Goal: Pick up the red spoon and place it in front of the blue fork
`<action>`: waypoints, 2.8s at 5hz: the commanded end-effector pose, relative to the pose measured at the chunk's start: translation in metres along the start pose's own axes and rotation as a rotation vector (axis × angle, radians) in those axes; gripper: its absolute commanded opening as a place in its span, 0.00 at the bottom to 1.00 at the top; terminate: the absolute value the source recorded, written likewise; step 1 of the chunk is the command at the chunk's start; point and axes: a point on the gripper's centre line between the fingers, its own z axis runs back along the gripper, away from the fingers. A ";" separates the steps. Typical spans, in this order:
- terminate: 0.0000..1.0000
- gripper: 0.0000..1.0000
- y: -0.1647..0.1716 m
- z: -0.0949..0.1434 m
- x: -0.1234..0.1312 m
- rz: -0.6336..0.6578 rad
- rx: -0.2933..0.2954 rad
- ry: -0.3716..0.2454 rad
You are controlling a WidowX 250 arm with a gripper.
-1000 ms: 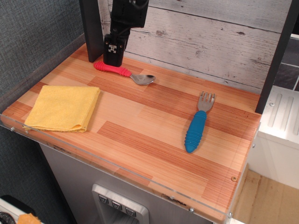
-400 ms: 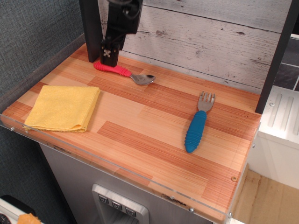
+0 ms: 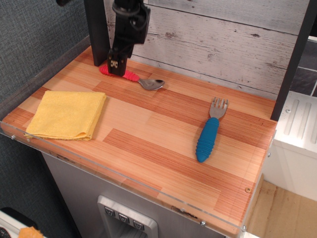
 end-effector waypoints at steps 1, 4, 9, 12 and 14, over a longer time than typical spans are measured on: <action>0.00 1.00 0.023 0.005 0.010 0.049 0.072 -0.015; 0.00 1.00 0.025 -0.014 0.008 0.075 0.022 -0.020; 0.00 0.00 0.021 0.035 -0.008 0.215 0.050 -0.024; 0.00 0.00 -0.030 0.061 0.021 0.154 -0.021 0.097; 0.00 0.00 -0.086 0.078 0.055 0.052 -0.019 0.042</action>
